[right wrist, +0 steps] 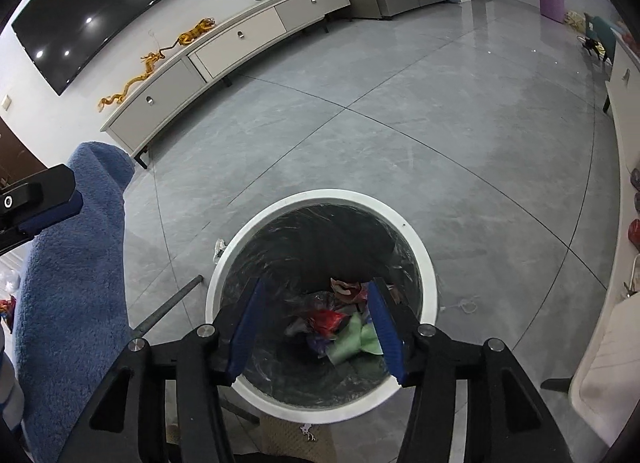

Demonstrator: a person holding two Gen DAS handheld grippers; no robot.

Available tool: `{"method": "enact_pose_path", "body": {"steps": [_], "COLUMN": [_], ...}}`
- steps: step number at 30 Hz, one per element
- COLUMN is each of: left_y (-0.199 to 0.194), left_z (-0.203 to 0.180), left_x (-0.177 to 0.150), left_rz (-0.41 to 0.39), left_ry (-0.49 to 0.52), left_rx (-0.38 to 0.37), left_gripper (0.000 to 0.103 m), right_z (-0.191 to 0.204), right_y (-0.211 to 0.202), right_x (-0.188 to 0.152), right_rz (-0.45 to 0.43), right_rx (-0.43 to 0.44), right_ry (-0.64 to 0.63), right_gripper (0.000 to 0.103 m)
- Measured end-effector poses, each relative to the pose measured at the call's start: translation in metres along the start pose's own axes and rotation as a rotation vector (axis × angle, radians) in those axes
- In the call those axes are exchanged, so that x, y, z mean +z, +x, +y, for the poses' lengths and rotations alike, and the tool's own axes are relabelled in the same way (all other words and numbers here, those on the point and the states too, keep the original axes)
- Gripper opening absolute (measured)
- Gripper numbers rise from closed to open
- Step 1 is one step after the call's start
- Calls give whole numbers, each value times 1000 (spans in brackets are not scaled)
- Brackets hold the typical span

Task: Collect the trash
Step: 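Open both tools to drop the box and wrapper into the bin, then move both open tools back over the last trash on the rug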

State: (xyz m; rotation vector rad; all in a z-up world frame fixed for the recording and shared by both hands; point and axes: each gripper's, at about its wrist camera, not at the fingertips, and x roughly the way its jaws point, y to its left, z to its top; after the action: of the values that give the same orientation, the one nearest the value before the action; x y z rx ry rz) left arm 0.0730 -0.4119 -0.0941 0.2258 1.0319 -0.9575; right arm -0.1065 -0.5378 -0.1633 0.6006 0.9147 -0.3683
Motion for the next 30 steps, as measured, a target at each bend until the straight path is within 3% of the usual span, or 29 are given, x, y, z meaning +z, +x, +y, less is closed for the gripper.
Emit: {"method": "enact_pose_path", "body": {"steps": [6, 14, 22, 30], "left_y": [-38, -111, -164, -201], "left_z": [-1, 27, 51, 68], "left_x": [-16, -44, -73, -95], "left_rz": [-79, -205, -282, -341], "left_ry": [14, -20, -73, -118], "left_rx": [125, 273, 347, 370], "left_gripper": [58, 58, 58, 59], "right_z": [11, 51, 98, 143], "right_y": [-26, -58, -85, -100], "right_x": [0, 1, -4, -12], "right_rz": [-36, -95, -132, -155], "right_rx": [0, 53, 100, 133], "right_ry": [-10, -66, -139, -220], "right_gripper": [51, 53, 57, 58]}}
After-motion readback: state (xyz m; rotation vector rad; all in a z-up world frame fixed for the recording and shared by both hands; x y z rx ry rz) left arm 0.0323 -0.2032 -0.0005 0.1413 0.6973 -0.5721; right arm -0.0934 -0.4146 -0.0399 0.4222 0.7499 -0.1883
